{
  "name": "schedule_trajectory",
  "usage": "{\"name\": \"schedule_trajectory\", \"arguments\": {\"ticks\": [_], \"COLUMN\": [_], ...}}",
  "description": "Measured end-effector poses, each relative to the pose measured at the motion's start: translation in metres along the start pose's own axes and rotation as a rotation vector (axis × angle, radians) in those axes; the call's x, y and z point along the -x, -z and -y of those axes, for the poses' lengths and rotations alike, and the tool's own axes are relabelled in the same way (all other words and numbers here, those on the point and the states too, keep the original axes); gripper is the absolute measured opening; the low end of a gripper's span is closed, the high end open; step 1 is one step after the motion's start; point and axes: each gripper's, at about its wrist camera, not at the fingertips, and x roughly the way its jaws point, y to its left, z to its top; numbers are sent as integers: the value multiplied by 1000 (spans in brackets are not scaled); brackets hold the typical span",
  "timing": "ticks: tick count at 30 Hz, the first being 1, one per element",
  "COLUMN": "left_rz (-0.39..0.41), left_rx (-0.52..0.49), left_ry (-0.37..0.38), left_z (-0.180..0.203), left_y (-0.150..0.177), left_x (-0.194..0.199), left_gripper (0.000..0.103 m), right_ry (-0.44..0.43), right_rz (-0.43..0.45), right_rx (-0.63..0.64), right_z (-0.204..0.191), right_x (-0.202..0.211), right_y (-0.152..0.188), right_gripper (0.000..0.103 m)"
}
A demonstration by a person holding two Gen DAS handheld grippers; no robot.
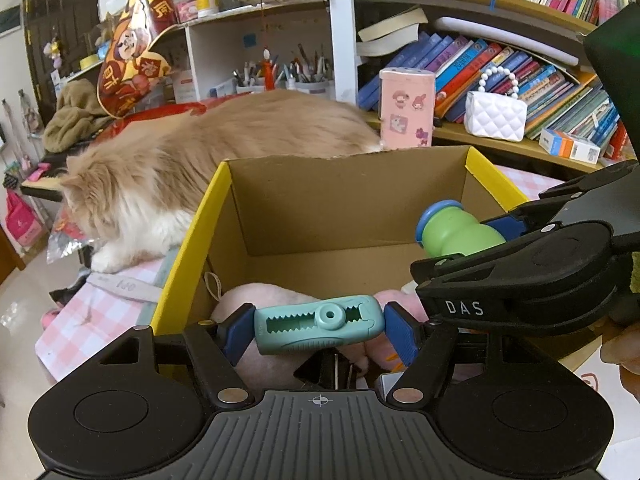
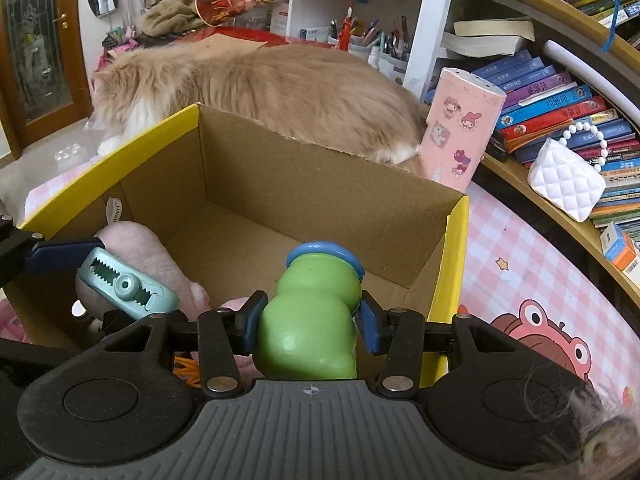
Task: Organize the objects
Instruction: 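Lower both tools into the box and open them to drop both toys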
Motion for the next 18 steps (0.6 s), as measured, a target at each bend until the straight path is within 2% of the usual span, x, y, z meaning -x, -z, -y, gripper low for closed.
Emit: {"name": "schedule_trajectory", "arguments": {"ticks": [1,3,6,11,13,15,18], "left_rz": [2,10,37,85,106,122,135], "left_rx": [-1,-13,-26,-36,-27,-17,-9], "left_ry": [-1,-5,-3,15,15,23,36], "left_z": [0,0,0,0,-2,-5,-10], "left_y": [0,-1,-1,-3,-3,-2,1], "left_x": [0,3,11,29,38,46,57], "left_gripper": [71,71,79,82,86,88,90], "right_ry": [4,17,41,78,98,122,164], "right_rz": [10,50,96,162,190,219,254], "right_rx": [-13,-46,-65,-93,-119,-135,-151], "right_z": [0,2,1,-1,-1,-3,-8], "right_x": [2,9,22,47,60,71,90], "right_y": [0,1,1,3,5,7,13], "right_gripper": [48,57,58,61,62,69,72]}}
